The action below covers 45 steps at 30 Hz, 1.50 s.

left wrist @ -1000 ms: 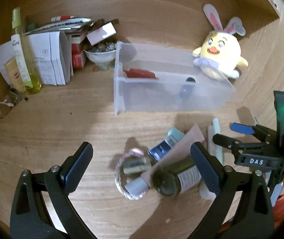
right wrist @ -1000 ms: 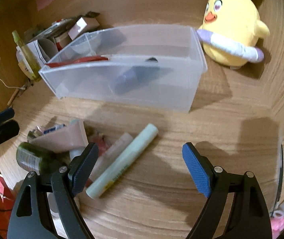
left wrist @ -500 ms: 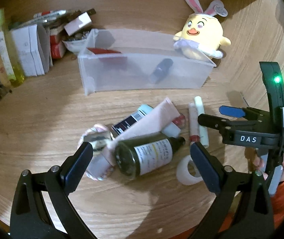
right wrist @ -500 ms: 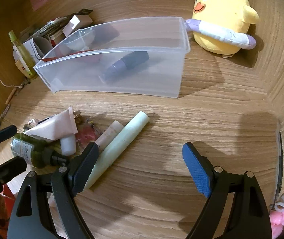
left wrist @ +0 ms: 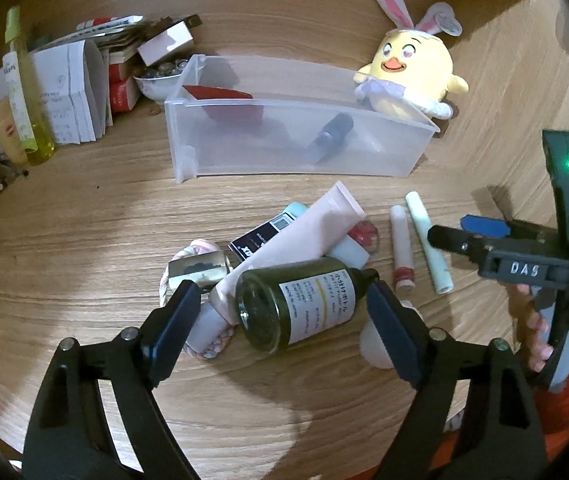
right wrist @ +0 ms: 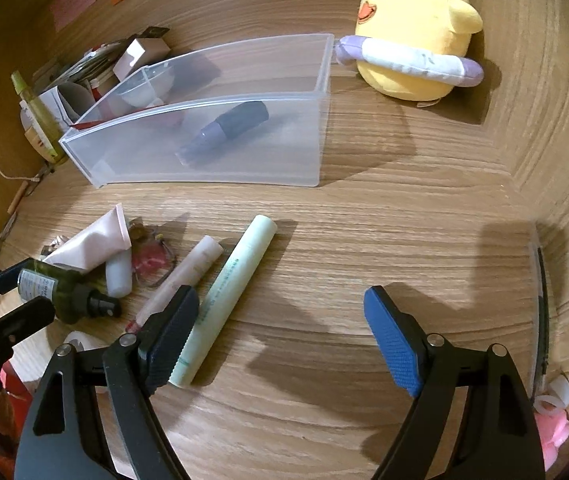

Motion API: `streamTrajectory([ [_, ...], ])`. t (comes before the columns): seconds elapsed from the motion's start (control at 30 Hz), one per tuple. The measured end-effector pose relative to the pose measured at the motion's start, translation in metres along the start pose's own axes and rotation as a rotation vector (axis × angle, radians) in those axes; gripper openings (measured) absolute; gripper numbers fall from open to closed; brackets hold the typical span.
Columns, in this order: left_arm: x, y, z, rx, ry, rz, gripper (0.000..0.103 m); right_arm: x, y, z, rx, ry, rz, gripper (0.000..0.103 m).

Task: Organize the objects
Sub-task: 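Grasp the green pump bottle with the left gripper while the right gripper grasps the pale green tube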

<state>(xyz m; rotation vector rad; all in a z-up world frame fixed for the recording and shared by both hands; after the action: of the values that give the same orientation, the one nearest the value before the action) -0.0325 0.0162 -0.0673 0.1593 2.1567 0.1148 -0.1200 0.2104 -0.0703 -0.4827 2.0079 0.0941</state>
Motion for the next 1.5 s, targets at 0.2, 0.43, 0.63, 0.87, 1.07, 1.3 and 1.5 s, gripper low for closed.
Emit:
streamTrajectory([
  [0.2, 0.008, 0.009, 0.000, 0.040, 0.000, -0.023, 0.079, 0.000, 0.001, -0.004, -0.004, 0.001, -0.013, 0.065],
  [0.43, 0.010, 0.012, 0.003, 0.069, 0.024, -0.061, 0.064, 0.005, -0.009, -0.006, -0.041, 0.003, -0.021, 0.048],
  [0.63, 0.006, 0.004, 0.008, 0.051, 0.032, -0.046, 0.060, 0.007, -0.015, -0.004, -0.082, 0.010, -0.006, 0.027],
  [0.87, -0.004, 0.002, 0.008, 0.027, 0.050, -0.011, 0.051, 0.006, -0.012, -0.003, -0.082, 0.017, 0.007, 0.015],
  [1.07, -0.007, 0.002, 0.005, 0.030, 0.038, 0.043, 0.027, 0.005, -0.011, -0.001, -0.081, 0.023, 0.005, 0.014],
  [1.3, -0.012, 0.000, 0.017, 0.039, 0.001, 0.013, 0.052, 0.005, -0.010, 0.000, -0.083, 0.024, 0.001, 0.014],
  [1.5, -0.017, 0.000, 0.031, 0.074, -0.030, -0.024, 0.053, 0.005, -0.011, 0.000, -0.086, 0.027, 0.007, 0.015],
])
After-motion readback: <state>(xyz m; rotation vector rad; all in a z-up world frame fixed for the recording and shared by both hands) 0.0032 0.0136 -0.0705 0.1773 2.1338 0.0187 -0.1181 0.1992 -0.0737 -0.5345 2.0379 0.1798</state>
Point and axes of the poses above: each gripper's, at about its wrist camera, not at the fingertips, and x roughly the way its jaws point, y to its right, z to its underside, the point moved 3 cm from there along x, roughly the way its jaws point, and after that the axes turned 7 degrees about -y, right-handed, at the moved point
